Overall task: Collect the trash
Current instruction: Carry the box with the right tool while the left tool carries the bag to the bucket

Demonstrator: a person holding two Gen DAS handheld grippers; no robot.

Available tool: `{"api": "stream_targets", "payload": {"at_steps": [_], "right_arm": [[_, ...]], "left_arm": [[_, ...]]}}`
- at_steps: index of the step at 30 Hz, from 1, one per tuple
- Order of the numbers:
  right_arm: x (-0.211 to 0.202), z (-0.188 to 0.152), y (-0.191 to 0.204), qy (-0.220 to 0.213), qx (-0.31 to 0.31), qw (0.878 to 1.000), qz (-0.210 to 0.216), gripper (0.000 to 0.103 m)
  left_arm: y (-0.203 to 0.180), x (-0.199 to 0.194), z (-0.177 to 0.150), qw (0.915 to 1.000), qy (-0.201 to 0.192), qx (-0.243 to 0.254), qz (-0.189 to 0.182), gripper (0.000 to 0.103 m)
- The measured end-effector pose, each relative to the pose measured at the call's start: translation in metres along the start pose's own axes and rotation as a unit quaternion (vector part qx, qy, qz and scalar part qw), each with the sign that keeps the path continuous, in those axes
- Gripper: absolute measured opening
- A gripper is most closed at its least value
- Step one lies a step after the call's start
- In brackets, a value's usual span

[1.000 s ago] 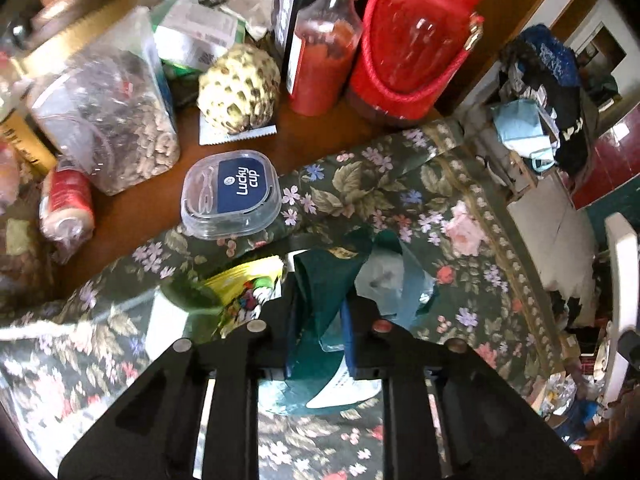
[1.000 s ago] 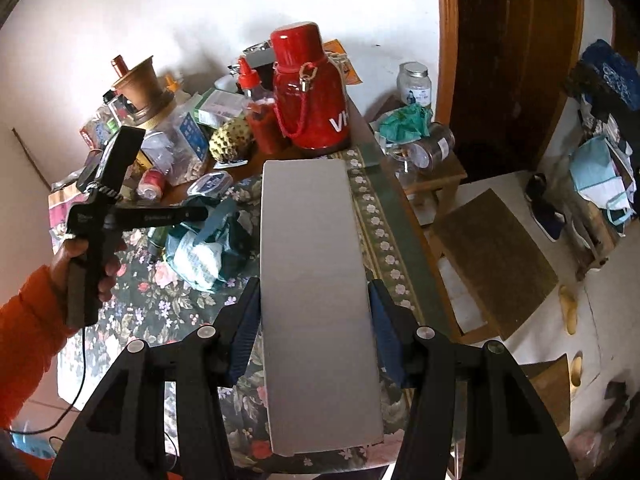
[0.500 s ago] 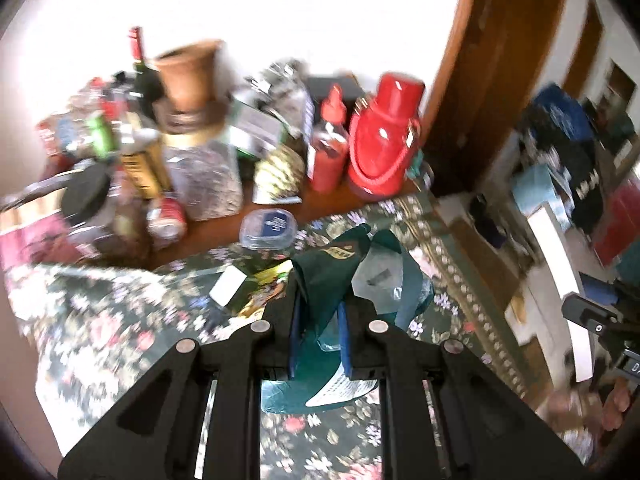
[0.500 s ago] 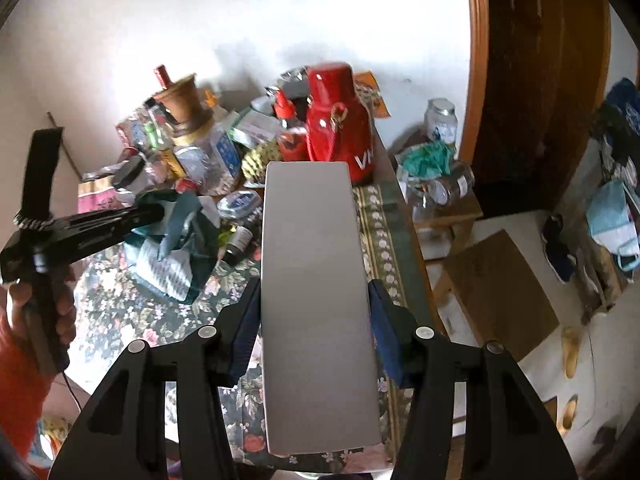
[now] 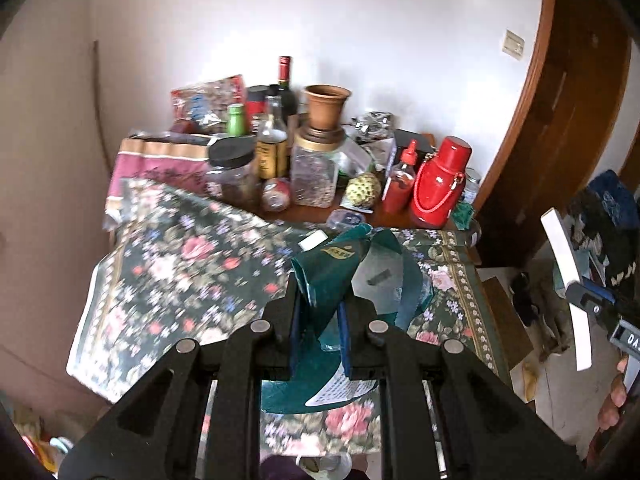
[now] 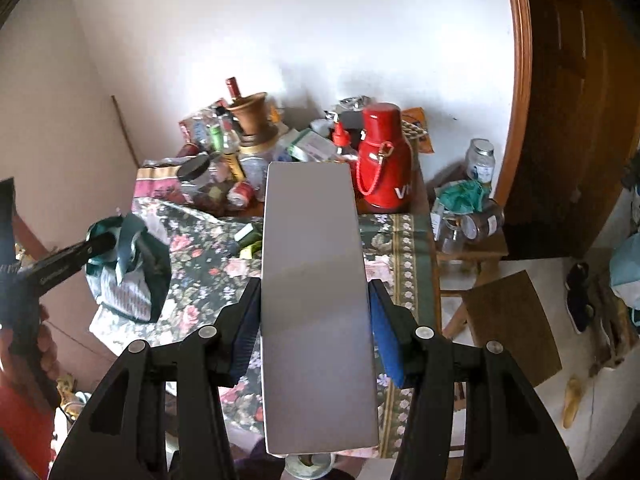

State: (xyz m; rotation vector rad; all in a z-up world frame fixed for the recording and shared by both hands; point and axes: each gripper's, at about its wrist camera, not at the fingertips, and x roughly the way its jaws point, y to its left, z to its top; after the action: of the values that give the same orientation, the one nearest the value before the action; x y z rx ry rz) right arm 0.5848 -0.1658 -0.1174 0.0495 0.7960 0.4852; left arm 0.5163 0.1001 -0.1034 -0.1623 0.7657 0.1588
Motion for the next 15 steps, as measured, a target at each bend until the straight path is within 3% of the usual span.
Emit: {"api": "stream_targets", "payload": {"at_steps": [5, 15], "right_arm": [[-0.02, -0.01, 0.026, -0.015, -0.004, 1.0, 0.011, 0.048], [-0.071, -0.059, 0.098, -0.046, -0.006, 0.999, -0.013, 0.048]], "left_arm": [[0.016, -0.036, -0.018, 0.9998, -0.019, -0.009, 0.003, 0.015], [0.057, -0.106, -0.072, 0.9976, -0.045, 0.017, -0.049, 0.015]]}}
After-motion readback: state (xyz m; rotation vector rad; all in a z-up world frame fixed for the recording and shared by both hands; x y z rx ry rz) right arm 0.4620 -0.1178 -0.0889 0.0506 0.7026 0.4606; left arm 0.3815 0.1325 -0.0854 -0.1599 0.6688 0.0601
